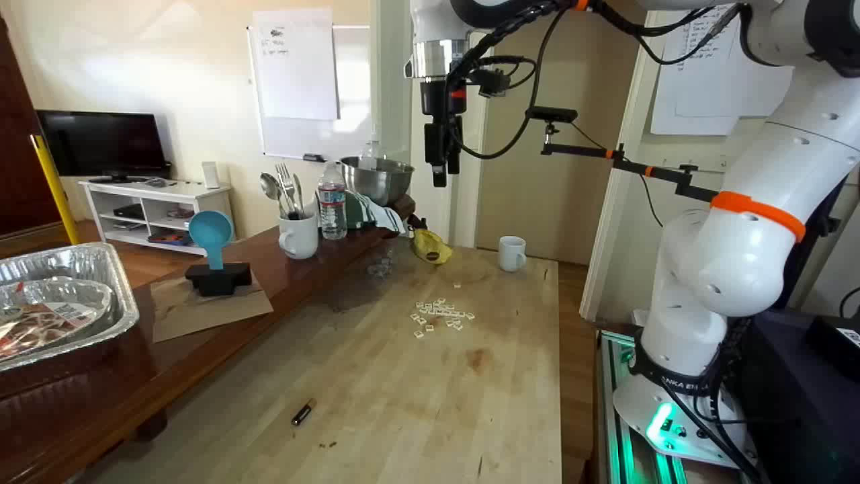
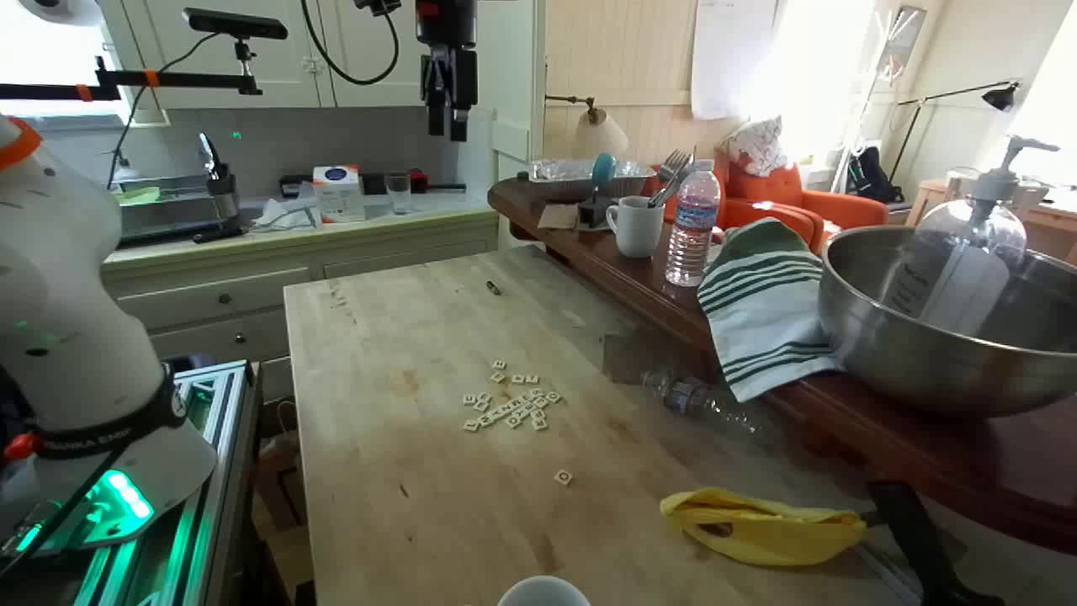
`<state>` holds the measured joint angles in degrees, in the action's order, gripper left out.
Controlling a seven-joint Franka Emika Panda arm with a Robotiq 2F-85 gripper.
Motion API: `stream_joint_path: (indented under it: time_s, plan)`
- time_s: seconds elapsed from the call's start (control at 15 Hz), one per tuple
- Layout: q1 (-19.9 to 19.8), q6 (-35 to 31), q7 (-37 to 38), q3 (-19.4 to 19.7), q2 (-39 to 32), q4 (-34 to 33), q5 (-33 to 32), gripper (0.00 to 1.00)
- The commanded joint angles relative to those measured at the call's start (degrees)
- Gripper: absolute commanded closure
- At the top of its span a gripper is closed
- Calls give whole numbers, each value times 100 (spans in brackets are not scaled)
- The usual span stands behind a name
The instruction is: Align the small blocks on the table
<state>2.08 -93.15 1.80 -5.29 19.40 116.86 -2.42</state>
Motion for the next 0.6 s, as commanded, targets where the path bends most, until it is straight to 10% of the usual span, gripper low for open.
stream_joint_path:
  time_s: [0.0,0.53]
  plan:
    - [48,14,14,38,-8,-15,-13,0]
    - [94,-385,-23,3,-187,243,-7,0]
